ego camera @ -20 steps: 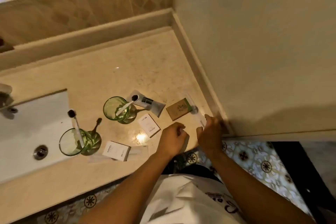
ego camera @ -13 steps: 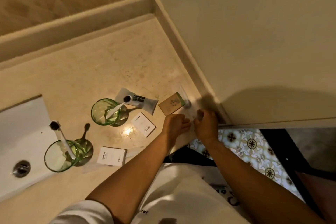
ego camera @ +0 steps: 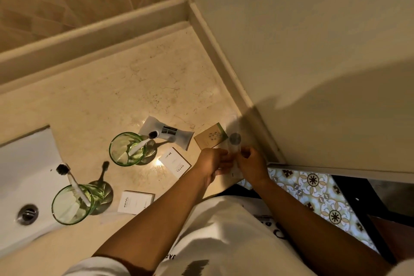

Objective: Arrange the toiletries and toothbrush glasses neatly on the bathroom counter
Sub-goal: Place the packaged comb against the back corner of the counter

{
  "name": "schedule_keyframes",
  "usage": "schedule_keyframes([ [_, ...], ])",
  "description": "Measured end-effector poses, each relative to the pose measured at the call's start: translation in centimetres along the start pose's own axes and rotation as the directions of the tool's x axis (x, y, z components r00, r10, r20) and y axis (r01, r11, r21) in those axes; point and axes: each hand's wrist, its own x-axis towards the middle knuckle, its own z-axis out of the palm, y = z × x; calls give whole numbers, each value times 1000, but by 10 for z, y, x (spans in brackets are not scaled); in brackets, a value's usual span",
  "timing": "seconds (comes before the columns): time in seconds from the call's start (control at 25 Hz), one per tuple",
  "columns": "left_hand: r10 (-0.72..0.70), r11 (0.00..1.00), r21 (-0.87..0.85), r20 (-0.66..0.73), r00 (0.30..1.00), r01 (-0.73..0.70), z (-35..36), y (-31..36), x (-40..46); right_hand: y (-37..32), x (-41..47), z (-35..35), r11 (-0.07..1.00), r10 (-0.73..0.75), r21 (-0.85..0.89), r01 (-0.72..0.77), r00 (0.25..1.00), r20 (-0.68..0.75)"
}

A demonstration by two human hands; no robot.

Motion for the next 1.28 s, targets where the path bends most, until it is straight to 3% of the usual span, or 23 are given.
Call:
schedule_keyframes([
  [0.2,106,992,71,-41,993,-103,5,5,-5,-16,-1,-3,997,-67,-47,66,998,-8],
  [0.4,284,958,70,-69,956,-280,4,34,-21,-48,-8,-3,984,-164,82,160,985,45],
  [0.56,399,917,51,-177,900,-397,-6,76,-36,-91,-12,3,951,-271,196,240,951,151],
  [0.64,483,875,171,-252,838,-453,-17,102,-35,-114,-8,9,945,-301,203,257,925,233],
  [0.72,560,824,295,-293,775,-484,-28,132,-27,-137,1,14,955,-285,176,240,910,300],
  [0.96,635,772,289,-334,697,-566,-49,235,-12,-184,34,32,922,-243,385,48,845,476],
  [1.08,646,758,348,-281,710,-552,-61,269,10,-199,56,52,920,-208,391,20,872,444],
  [1.28,518,843,313,-251,817,-438,-74,294,58,-203,90,87,939,-164,342,41,925,342],
])
